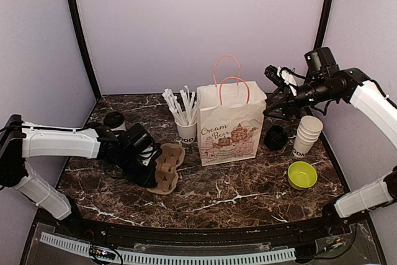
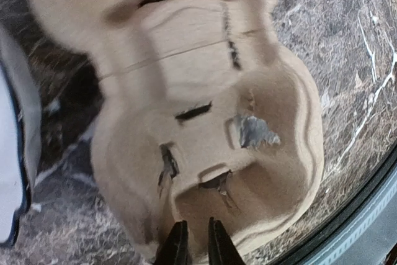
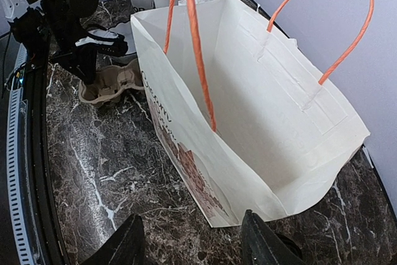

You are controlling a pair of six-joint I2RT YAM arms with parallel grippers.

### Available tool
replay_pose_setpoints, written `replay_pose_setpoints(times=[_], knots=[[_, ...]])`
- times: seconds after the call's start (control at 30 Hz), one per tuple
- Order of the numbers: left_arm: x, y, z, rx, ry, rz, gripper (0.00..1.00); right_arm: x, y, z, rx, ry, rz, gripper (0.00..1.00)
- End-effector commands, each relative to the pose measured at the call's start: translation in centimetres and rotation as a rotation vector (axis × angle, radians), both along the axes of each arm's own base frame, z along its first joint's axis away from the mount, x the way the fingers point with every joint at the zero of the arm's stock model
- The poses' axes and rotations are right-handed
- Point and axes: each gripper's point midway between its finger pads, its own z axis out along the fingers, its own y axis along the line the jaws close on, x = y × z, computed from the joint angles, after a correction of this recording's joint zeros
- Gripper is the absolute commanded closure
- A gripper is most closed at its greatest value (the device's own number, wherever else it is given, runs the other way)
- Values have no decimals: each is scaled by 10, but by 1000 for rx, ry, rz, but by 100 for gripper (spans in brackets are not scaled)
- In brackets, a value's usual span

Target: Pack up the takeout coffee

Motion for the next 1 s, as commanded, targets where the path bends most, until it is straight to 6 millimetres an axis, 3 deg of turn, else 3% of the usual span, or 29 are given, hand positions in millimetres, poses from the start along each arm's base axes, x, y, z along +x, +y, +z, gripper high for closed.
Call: replay_pose_setpoints(times=[0.0, 0.17, 0.3, 0.47, 0.7, 0.97], knots=[[-20, 33, 16, 57, 7, 61, 84, 4, 4, 3, 31, -1, 7, 46], [-16, 54, 29, 118, -70, 79, 82, 4, 5, 3, 34, 6, 10, 46], [0, 28, 48, 41, -118, 11, 65, 3, 5, 3, 36, 9, 10, 46], [38, 7, 64, 86, -230, -63, 47, 3, 4, 4, 31, 2, 5, 46], [60, -14, 45, 164, -196, -117, 40, 1, 1, -1, 24, -1, -6, 46], [69, -18, 36, 194, -181, -85, 40, 3, 2, -6, 20, 8, -5, 46]])
